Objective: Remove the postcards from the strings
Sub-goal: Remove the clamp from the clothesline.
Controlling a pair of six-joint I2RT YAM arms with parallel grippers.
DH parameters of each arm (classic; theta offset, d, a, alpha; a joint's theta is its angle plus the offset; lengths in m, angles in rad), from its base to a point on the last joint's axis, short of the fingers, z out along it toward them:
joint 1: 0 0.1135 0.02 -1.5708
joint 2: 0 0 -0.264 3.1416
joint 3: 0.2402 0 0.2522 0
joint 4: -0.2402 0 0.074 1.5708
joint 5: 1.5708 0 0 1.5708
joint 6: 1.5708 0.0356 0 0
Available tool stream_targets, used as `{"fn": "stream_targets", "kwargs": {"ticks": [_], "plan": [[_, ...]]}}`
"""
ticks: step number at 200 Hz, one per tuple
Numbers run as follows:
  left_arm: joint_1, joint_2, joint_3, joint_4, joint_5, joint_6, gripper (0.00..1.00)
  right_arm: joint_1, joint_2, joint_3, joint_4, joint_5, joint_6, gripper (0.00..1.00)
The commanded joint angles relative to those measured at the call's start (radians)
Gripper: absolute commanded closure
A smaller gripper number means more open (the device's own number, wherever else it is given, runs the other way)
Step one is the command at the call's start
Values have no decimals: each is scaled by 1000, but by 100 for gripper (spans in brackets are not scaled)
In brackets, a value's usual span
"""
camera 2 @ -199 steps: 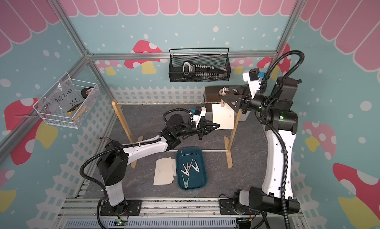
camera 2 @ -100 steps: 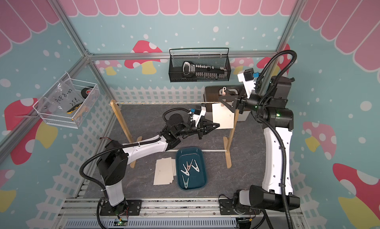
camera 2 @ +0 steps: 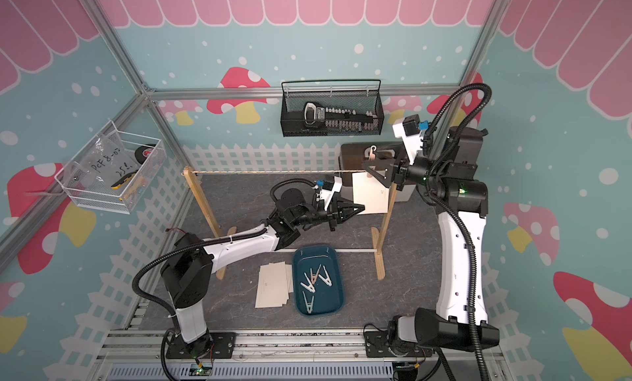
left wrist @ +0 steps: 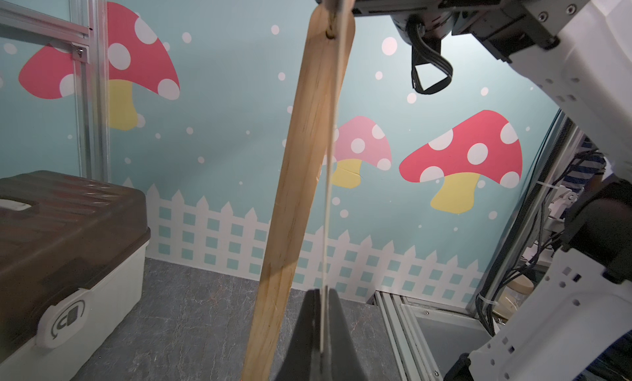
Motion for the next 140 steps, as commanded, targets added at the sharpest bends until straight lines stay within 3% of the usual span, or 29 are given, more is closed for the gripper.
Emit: {"fn": "stream_targets", "kwargs": {"ticks": [1,140], "plan": [[9,-1,30,1,16,-11,100,8,-11,13,-47,-33,-27,44],[30,2,48,-18,28,-47,100,9,-41,-21,-52,-87,-89,52]]}}
